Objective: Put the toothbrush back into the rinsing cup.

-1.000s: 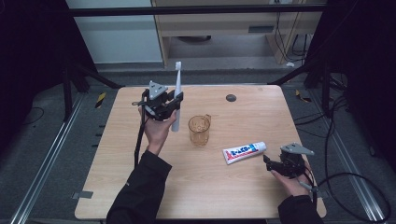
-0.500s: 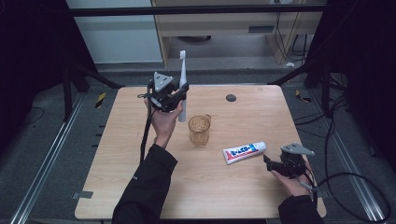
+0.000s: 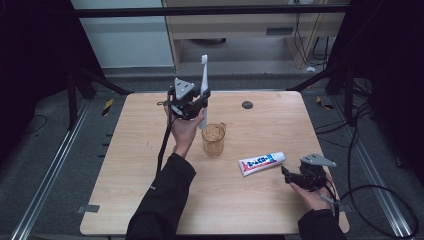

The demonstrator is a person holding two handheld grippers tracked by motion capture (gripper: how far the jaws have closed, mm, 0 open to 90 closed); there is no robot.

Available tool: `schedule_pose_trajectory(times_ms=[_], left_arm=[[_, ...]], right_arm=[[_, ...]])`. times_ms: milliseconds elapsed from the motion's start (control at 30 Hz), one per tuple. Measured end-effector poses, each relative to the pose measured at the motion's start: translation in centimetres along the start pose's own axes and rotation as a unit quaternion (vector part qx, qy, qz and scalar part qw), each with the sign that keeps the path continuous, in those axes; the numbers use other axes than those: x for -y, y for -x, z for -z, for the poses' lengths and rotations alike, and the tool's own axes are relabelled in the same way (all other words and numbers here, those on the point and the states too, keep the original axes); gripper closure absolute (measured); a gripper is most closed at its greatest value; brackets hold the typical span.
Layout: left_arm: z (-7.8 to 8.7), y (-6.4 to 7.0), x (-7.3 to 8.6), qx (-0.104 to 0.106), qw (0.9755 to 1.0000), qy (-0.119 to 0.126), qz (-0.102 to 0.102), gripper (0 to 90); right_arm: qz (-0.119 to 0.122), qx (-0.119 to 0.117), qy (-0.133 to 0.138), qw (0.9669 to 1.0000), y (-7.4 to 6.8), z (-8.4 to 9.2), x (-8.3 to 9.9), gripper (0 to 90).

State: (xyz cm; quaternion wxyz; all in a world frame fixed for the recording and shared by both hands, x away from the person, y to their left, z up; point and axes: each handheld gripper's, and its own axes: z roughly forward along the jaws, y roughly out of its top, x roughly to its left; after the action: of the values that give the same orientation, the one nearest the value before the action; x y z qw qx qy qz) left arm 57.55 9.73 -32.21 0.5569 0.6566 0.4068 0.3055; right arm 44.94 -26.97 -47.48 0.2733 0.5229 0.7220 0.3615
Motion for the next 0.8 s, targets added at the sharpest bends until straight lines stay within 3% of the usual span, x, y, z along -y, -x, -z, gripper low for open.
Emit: schedule_pose_trajectory(times_ms=[367, 800], left_arm=[[-1.3, 0.9, 1.1, 0.017, 0.9998, -0.002, -0.009, 67.3], [-1.7, 0.7, 3.0, 0.021, 0.9997, -0.006, -0.010, 67.2]], right_arm=[[0.001, 0.000, 0.002, 1.0000, 0.0, -0.1, 0.1, 22.4], [0.004, -0.001, -0.001, 1.0000, -0.1, -0.1, 0.1, 22.4]])
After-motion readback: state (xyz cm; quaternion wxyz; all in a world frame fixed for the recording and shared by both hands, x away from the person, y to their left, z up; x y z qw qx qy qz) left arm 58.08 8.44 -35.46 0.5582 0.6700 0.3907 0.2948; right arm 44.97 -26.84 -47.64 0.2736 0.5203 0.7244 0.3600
